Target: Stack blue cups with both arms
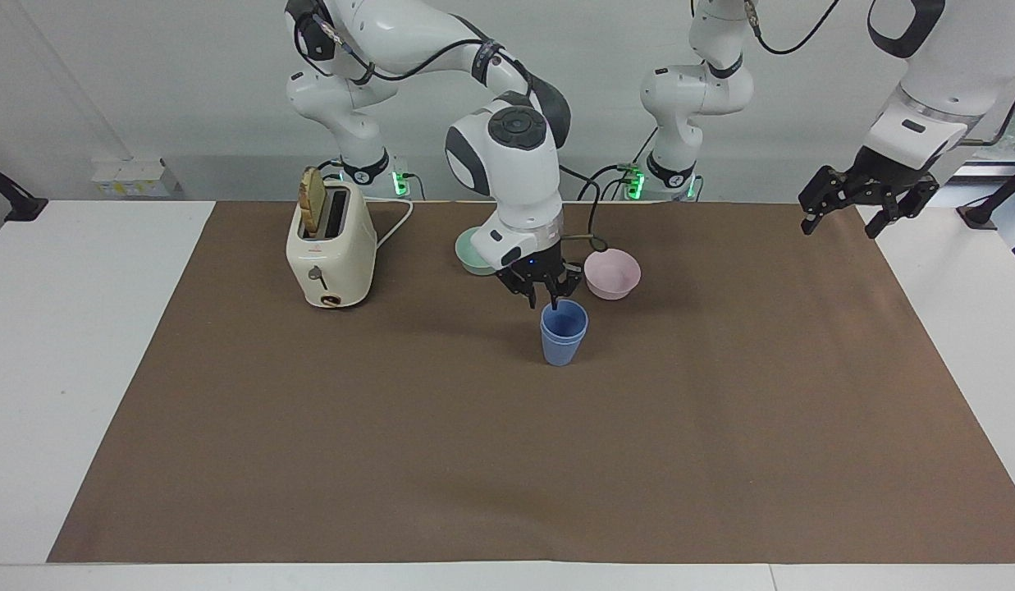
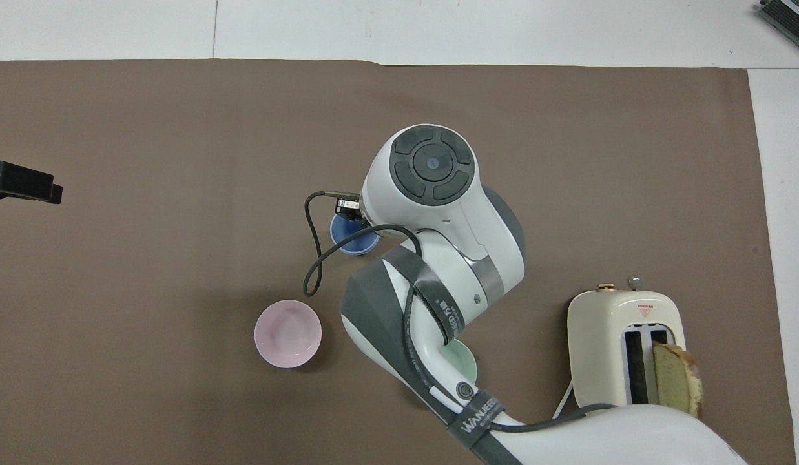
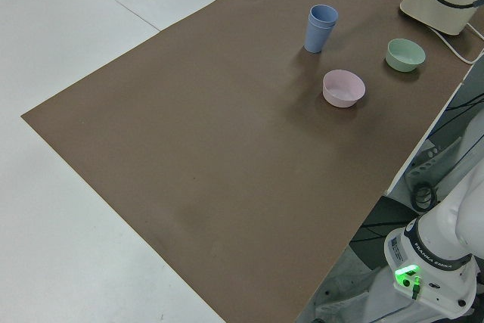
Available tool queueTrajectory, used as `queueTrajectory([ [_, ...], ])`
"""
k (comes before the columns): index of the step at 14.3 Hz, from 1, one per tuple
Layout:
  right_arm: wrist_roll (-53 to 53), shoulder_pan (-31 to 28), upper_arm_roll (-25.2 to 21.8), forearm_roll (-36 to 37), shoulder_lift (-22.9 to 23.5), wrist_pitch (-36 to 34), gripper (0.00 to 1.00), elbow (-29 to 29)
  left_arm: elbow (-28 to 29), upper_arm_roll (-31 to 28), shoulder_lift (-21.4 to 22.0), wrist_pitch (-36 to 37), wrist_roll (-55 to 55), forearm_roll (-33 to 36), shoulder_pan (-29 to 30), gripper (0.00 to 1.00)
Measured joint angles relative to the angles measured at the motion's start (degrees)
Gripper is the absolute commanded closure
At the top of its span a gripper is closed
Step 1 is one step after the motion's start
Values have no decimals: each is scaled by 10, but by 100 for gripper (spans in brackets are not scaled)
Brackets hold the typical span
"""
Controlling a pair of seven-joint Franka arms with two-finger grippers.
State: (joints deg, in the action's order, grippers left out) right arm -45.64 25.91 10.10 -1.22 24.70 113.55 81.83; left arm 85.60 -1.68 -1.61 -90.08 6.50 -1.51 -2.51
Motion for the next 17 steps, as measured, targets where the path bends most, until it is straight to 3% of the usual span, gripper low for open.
queueTrajectory([
  [4,0,-1,-3,7,-1,-14,0,-2,0,0,0,0,0,0,0,0],
  [7,5,-17,-10,15,-18,-92,0,-23,0,0,0,0,0,0,0,0],
  [13,166,-124,-12,28,-93,-205,0,-40,0,0,0,0,0,0,0,0],
  [17,241,-180,-13,29,-113,-271,0,-65,0,0,0,0,0,0,0,0],
])
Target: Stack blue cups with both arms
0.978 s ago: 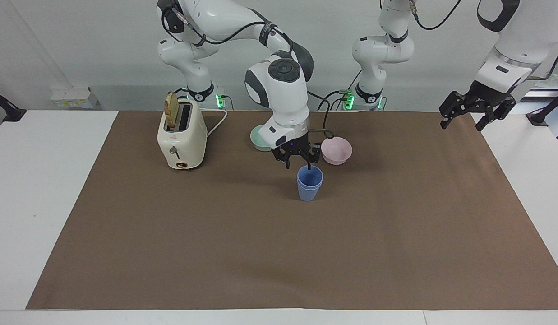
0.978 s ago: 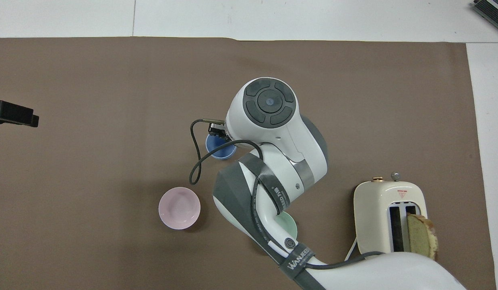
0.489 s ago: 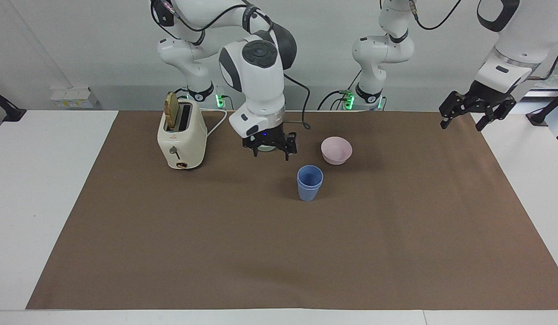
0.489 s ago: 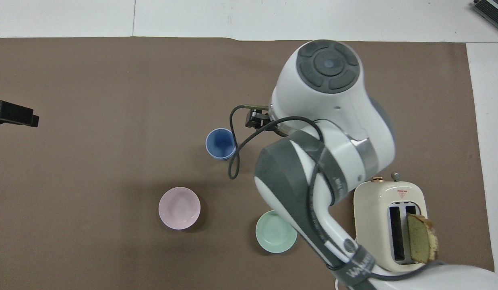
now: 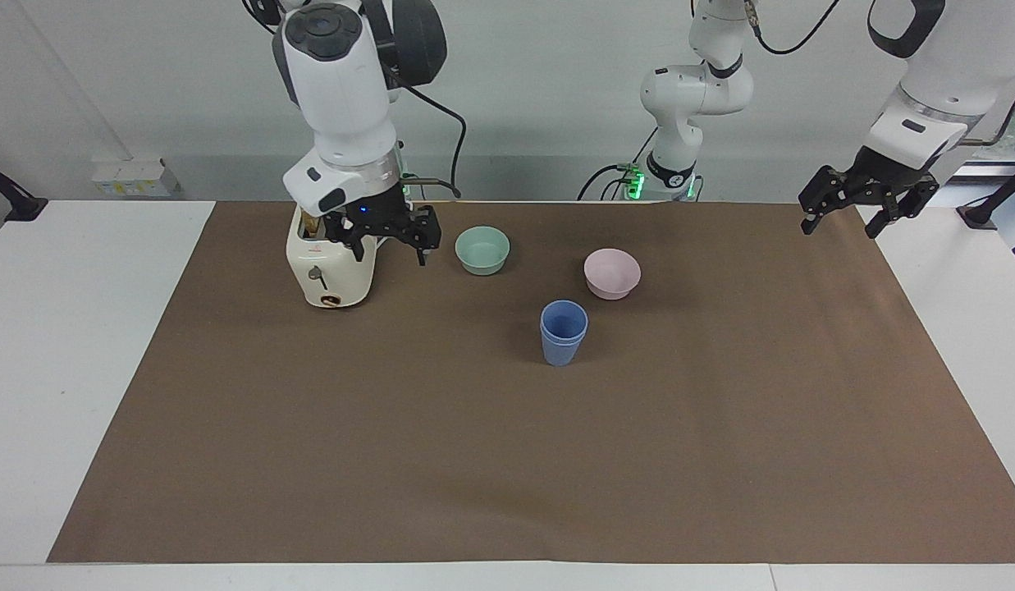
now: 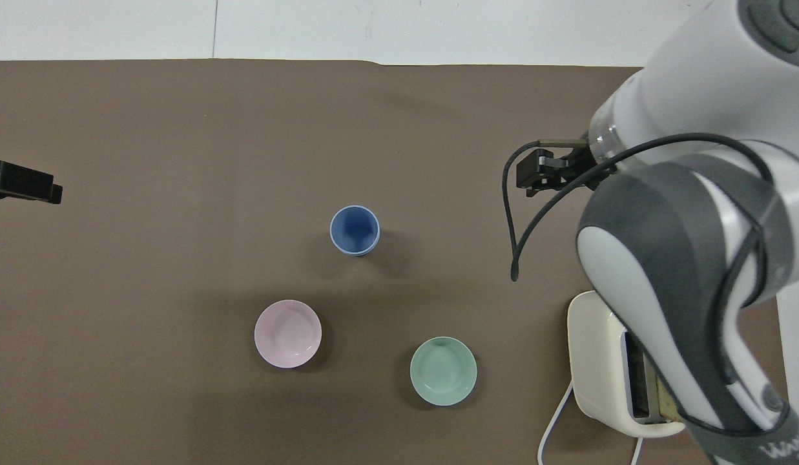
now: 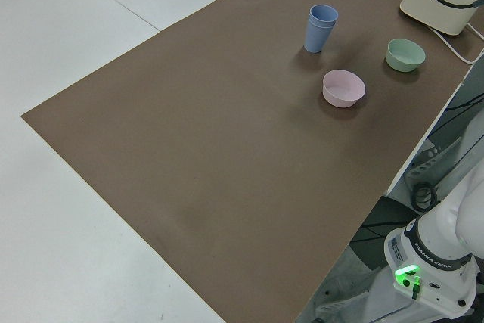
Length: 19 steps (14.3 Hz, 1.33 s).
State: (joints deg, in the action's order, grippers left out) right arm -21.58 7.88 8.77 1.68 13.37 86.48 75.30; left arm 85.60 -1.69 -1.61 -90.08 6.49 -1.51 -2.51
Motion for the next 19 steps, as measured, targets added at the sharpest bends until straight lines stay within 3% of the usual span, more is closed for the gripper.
queueTrajectory([
  [8,124,-141,-6,2,-14,-11,0,-10,0,0,0,0,0,0,0,0],
  [13,196,-162,-6,2,-32,17,0,25,0,0,0,0,0,0,0,0],
  [19,200,-172,-6,2,-39,19,0,39,0,2,1,0,0,0,0,0],
])
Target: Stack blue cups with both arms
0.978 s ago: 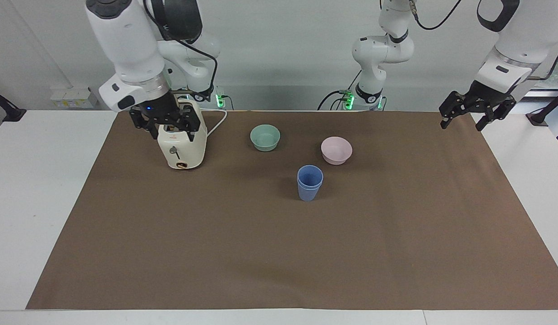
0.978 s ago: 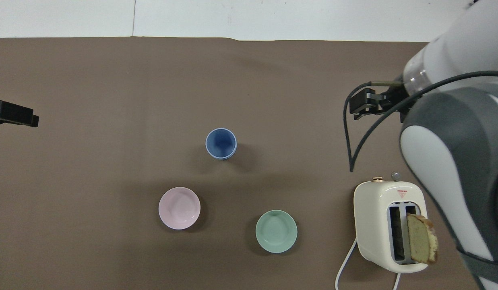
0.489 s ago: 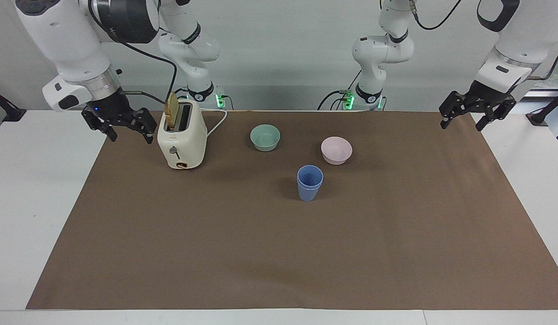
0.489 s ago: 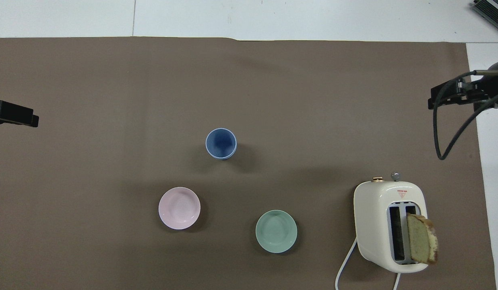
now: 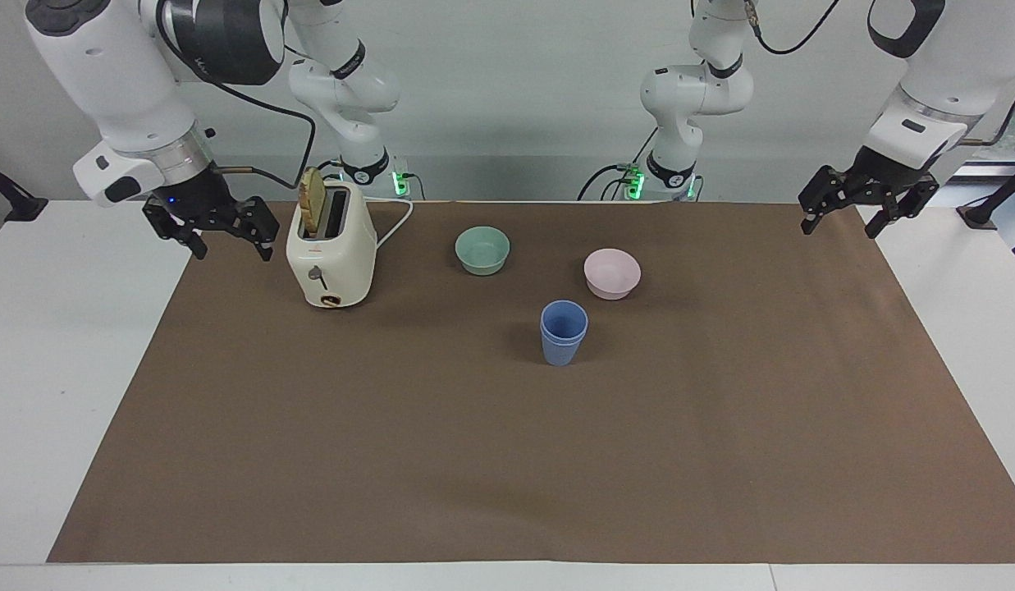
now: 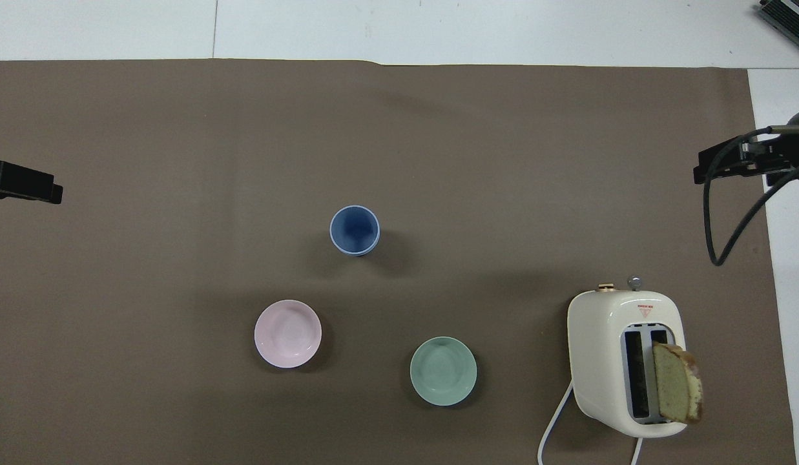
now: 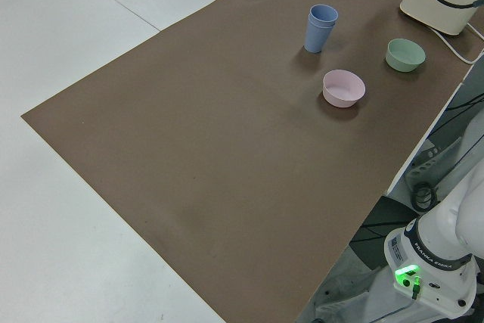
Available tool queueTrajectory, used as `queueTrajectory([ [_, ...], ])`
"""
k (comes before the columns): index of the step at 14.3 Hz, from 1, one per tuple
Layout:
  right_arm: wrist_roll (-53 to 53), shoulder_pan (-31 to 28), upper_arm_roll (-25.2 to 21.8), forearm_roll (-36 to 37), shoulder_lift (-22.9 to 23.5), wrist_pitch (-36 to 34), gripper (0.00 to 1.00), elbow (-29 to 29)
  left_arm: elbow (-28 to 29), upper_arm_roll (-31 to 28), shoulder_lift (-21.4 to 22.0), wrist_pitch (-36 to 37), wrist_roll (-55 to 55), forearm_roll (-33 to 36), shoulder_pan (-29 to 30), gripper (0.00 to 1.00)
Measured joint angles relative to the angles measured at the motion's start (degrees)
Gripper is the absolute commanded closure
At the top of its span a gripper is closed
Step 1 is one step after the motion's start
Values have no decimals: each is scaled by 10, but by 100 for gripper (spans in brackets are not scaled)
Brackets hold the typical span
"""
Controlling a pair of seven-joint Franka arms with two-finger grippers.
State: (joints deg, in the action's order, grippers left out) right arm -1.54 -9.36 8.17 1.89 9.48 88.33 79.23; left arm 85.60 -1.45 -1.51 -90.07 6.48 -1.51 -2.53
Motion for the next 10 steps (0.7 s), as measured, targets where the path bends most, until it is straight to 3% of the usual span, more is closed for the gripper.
queueTrajectory([
  [10,0,0,2,0,-1,0,0,2,0,2,3,21,0,0,0,0],
])
